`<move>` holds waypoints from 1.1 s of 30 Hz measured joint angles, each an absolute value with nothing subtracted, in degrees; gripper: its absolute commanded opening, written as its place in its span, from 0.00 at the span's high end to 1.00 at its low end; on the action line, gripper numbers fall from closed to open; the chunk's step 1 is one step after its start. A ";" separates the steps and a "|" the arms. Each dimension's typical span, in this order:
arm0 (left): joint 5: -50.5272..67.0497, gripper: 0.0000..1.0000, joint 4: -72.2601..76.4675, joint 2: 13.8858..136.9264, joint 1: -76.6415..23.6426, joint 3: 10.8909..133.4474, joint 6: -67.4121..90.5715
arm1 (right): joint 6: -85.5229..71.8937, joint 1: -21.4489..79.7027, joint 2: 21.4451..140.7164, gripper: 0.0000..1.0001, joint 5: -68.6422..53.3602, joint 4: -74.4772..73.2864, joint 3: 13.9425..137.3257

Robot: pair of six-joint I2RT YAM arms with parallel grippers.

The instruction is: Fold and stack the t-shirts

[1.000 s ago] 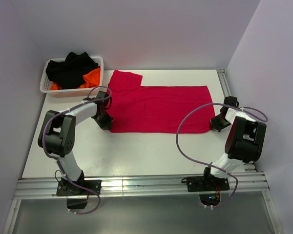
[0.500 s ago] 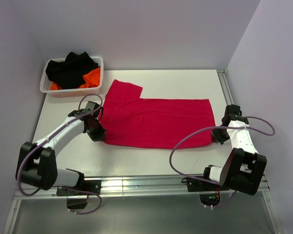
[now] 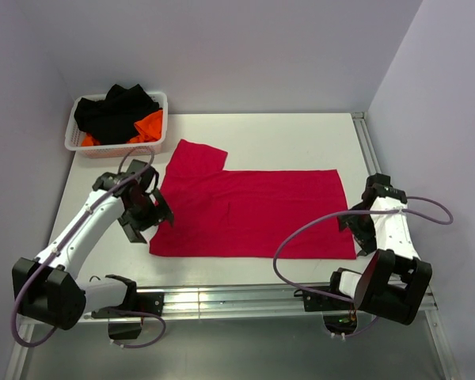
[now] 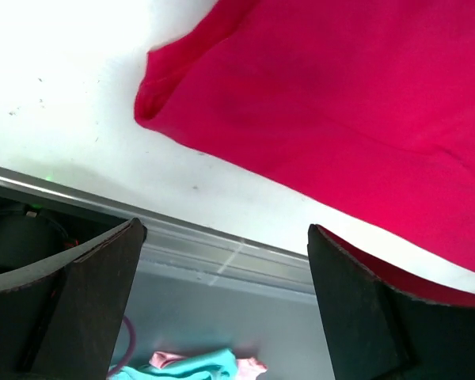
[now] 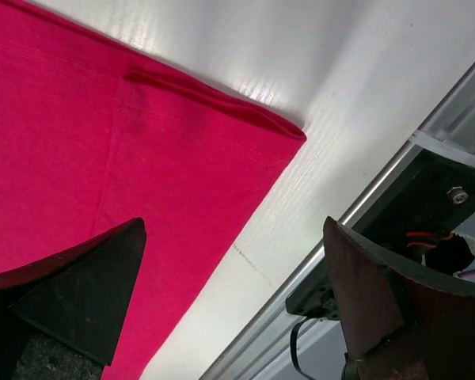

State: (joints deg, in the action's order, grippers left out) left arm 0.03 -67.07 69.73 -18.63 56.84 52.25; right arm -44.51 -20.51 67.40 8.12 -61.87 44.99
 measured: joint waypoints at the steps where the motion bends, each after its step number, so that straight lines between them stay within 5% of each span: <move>1: -0.19 0.08 -68.62 70.06 -18.63 59.64 51.90 | -44.49 -20.51 67.26 0.00 8.23 -62.30 45.54; 8: -0.25 0.13 -66.39 78.43 -16.56 78.91 49.54 | -43.86 -20.53 66.02 0.00 5.91 -61.30 48.90; 17: 6.46 0.21 -54.11 118.45 -9.30 114.61 43.59 | -40.77 -19.99 65.43 0.00 0.91 -57.45 48.62; 24: 13.91 0.22 -48.73 136.40 -8.29 128.99 43.00 | -38.96 -19.31 63.48 0.00 0.51 -56.18 47.53; 33: 12.08 0.24 -45.67 144.14 -9.06 138.85 43.03 | -38.48 -18.63 61.52 0.00 0.36 -56.58 44.56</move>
